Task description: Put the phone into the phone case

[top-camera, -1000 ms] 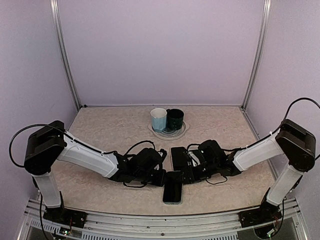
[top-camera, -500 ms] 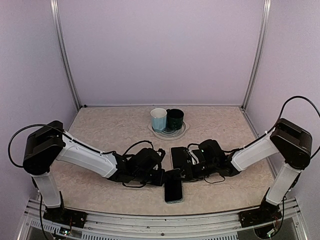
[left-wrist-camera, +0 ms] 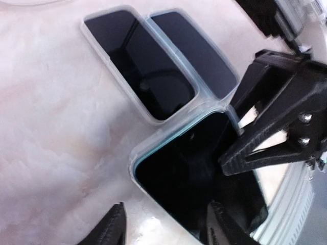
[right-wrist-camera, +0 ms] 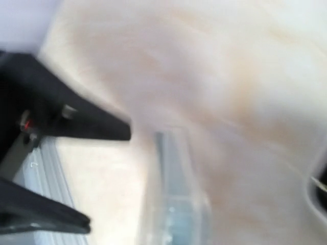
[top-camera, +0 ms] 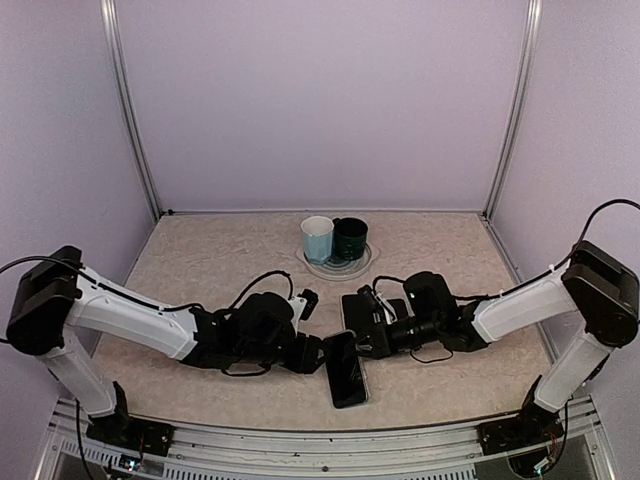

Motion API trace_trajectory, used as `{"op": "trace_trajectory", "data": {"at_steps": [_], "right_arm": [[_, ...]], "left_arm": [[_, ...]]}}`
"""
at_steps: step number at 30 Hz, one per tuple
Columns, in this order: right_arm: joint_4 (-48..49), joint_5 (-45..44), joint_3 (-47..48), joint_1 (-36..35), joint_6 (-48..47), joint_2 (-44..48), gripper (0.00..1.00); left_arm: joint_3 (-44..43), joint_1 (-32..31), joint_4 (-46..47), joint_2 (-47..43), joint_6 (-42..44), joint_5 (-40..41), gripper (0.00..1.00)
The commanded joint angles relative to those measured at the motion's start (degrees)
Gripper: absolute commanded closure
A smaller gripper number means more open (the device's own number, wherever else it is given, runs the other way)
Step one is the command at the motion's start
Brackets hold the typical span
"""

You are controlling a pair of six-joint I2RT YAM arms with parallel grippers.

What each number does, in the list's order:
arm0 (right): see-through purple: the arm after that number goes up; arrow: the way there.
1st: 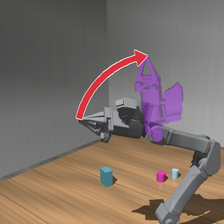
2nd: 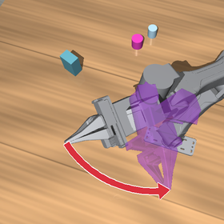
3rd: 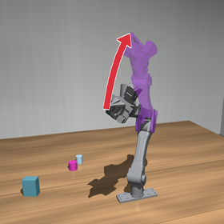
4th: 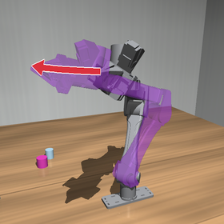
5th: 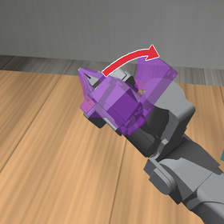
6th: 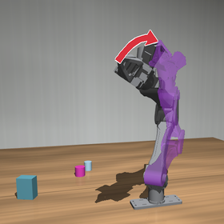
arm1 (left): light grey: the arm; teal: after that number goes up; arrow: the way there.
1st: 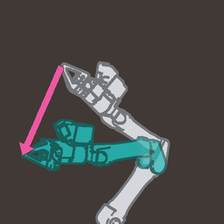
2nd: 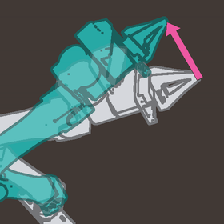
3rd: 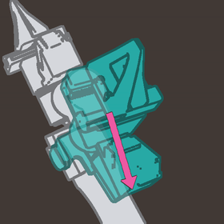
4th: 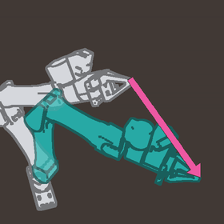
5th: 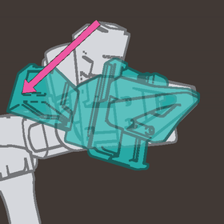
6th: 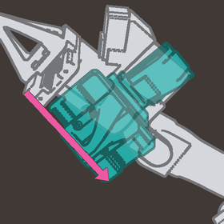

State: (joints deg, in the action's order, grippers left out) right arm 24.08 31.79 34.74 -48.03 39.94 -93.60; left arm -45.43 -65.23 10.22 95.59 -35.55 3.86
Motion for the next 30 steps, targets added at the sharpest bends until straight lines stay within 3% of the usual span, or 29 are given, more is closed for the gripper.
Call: {"op": "trace_trajectory", "data": {"at_steps": [1, 5, 7, 9, 13, 15, 20, 24, 30], "right_arm": [[2.6, 3.2, -0.9, -0.5, -8.7, 8.4, 1.00], [3.3, 4.0, -0.5, -0.4, -11.5, 13.2, 1.00], [-2.2, -1.3, 1.2, -0.2, -12.2, 13.6, 1.00], [-6.5, -0.6, 2.4, 0.7, -13.9, 11.8, 1.00], [4.8, 6.8, -0.8, 0.8, -12.0, 13.2, 1.00], [5.4, 8.4, -0.2, 0.8, -14.6, 15.8, 1.00], [8.2, 13.0, 1.0, 0.8, -18.2, 23.4, 1.00], [14.4, 15.4, 0.6, 0.7, -17.0, 26.7, 1.00], [19.9, 20.1, 1.2, 0.3, -16.8, 27.9, 1.00]], "left_arm": [[4.0, -0.4, 6.3, -9.8, 6.6, 2.2, 0.38], [7.1, -1.5, 10.5, -15.6, 9.7, 1.5, 0.30], [9.4, -2.1, 12.8, -18.1, 10.5, 3.8, 0.25], [11.0, -1.8, 13.7, -18.7, 10.3, 6.4, 0.24], [14.2, -2.6, 17.5, -21.3, 13.1, 4.4, 0.23], [17.1, -3.1, 21.3, -24.2, 15.5, 3.0, 0.21], [23.3, -4.8, 32.1, -28.9, 20.8, 1.1, 0.04], [19.6, -8.4, 35.3, -25.7, 26.0, 3.1, 0.02], [10.7, -8.9, 35.1, -17.6, 28.9, 0.6, 0.04]]}}
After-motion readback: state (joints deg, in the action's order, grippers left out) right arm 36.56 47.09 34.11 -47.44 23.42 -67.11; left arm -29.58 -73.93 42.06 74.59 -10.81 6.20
